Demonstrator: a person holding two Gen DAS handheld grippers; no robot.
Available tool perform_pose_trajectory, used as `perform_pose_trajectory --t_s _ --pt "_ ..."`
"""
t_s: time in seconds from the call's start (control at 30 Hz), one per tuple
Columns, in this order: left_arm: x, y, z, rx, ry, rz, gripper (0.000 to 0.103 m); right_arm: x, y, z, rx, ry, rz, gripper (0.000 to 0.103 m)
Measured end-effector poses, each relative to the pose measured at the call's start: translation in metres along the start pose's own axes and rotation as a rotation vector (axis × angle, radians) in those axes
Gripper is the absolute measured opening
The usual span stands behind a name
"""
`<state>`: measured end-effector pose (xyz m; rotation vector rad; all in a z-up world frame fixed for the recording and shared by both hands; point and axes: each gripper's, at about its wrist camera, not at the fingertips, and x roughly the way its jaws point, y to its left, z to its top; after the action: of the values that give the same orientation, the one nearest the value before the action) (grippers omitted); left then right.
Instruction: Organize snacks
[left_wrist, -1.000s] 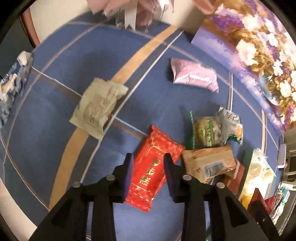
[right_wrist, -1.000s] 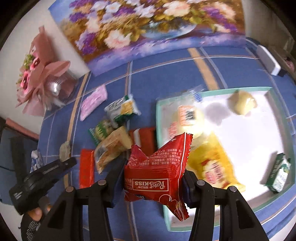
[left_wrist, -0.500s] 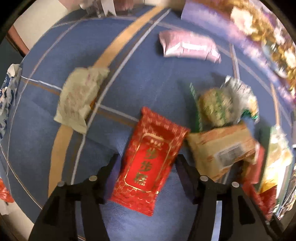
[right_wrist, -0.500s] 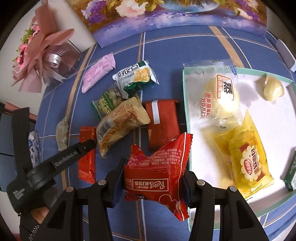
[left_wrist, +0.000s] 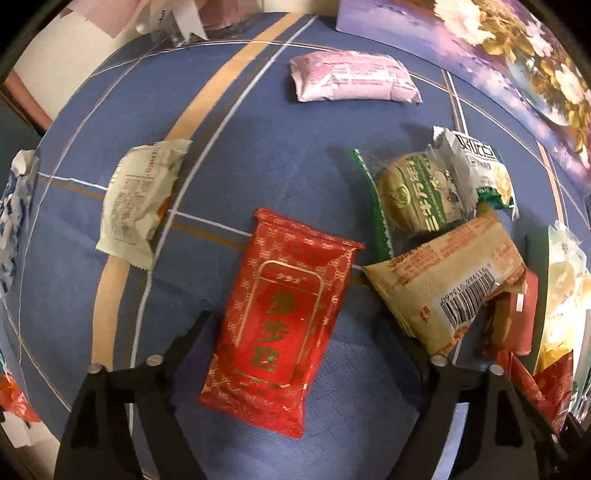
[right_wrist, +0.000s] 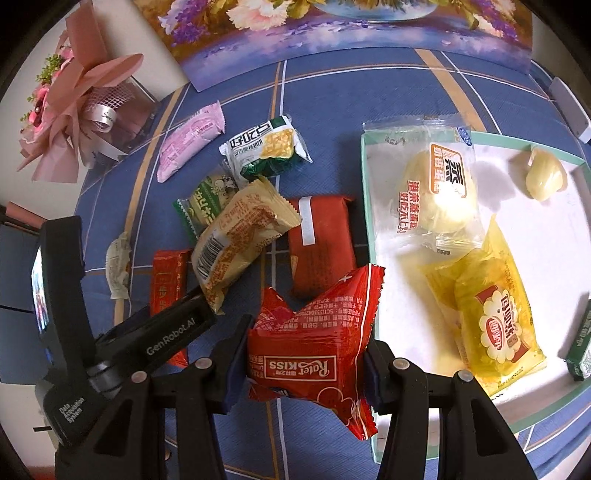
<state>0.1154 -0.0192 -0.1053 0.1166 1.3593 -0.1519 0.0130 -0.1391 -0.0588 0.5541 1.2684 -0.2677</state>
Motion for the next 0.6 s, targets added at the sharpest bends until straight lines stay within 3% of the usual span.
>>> perform_pose_trajectory --t_s 0.03,0.1,0.3,0.6 --pt "-0.003 0.002 0.000 -0.008 -0.006 0.002 0.061 0.000 0.000 0.000 0.000 -0.002 -0.001 0.054" --pt "-0.009 0.007 -0.001 -0.026 -0.015 -0.019 0.052 -0.001 0.000 0.000 0.000 -0.004 0.000 0.054" --pt "-0.022 0.028 -0.001 -0.097 -0.034 -0.060 0.050 -0.007 0.000 0.000 -0.002 -0.019 0.009 0.054" --pt "-0.071 0.036 -0.003 -0.118 -0.157 -0.084 0.050 -0.028 -0.001 0.000 0.002 -0.064 0.038 0.054"
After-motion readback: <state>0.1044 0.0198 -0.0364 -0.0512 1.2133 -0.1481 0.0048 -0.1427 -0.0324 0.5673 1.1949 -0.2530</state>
